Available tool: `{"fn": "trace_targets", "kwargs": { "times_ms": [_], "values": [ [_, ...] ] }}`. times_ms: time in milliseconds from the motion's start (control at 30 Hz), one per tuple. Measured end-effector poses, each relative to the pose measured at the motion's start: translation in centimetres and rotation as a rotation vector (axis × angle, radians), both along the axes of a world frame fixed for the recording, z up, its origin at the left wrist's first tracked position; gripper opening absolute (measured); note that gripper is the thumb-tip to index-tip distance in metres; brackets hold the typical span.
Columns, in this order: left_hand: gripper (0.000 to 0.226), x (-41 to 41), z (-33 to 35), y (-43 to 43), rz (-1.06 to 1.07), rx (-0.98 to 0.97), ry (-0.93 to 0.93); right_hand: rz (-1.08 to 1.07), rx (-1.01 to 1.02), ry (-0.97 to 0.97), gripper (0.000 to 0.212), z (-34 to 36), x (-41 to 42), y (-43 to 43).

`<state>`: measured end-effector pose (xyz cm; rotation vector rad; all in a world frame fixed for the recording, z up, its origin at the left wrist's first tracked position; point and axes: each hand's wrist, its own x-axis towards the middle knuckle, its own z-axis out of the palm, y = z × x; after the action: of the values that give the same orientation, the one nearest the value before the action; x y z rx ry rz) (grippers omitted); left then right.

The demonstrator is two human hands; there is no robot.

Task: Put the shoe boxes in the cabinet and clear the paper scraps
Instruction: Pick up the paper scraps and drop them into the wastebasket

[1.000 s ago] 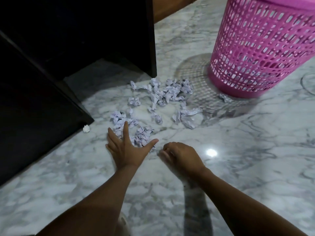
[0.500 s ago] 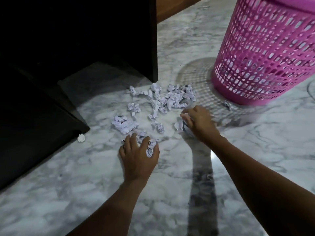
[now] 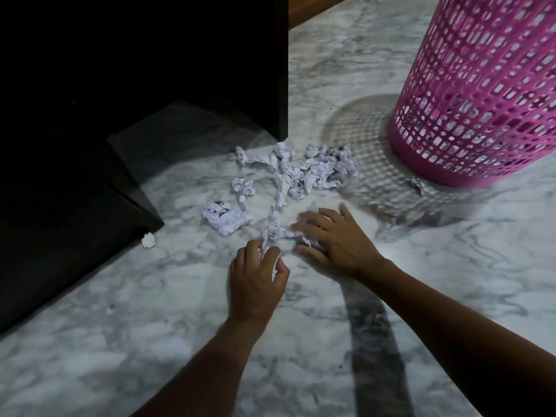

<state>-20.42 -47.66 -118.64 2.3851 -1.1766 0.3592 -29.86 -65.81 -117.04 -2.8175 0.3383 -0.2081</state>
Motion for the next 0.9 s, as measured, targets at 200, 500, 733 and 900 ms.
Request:
{"fn": "trace_targets", "kwargs": {
  "times_ms": [200,500,733,900],
  "values": [
    [0.004,0.3,0.0,-0.1,-0.011,-0.014,-0.022,-0.074,0.032,-0.237,0.018,-1.0,-0.3,1.9],
    [0.010,2.3,2.9,1.9,0.031,-0.075,0.187,-0.301,0.278,-0.273,0.012,0.5,2.7,2.6],
    [0.015,9.6,4.2,6.2,0.601,-0.377,0.304,-0.030,0.157,-0.302,0.015,2.6,10.7,6.4],
    [0.015,12.1,3.4,7.0,0.652,-0.378,0.304,0.108,0.094,-0.205,0.020,2.7,14.8,8.3]
  ]
}}
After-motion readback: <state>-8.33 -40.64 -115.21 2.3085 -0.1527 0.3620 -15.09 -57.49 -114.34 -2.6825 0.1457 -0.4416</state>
